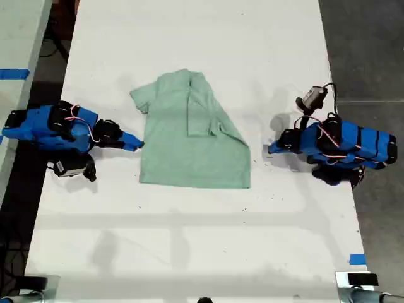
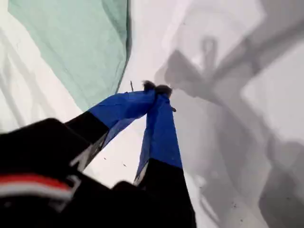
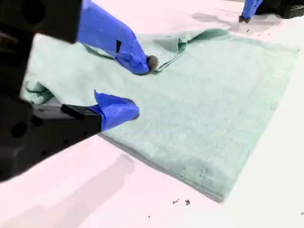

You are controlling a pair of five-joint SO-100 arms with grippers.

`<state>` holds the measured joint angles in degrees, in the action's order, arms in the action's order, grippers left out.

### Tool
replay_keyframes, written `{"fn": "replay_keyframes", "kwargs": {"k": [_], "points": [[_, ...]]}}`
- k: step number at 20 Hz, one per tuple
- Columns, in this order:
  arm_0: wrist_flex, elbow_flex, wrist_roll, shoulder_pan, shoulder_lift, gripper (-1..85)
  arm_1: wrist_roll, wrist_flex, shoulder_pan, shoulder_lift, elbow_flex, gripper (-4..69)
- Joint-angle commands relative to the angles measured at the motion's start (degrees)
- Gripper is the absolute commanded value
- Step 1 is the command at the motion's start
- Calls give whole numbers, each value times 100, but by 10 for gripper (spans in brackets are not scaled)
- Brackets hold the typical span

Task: Fold t shirt

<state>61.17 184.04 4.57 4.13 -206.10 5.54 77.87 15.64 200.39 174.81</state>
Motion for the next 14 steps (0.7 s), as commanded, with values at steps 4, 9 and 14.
{"fn": "replay_keyframes", "kwargs": {"k": [4, 9, 14], "points": [[-114, 62, 272, 809, -35, -1, -457, -193, -413, 62, 343, -8], [-88, -229, 202, 1011, -9, -2, -457, -193, -413, 62, 343, -8], [-26, -3604, -2971, 3788, 5968, 192, -457, -193, -396, 62, 343, -8]]}}
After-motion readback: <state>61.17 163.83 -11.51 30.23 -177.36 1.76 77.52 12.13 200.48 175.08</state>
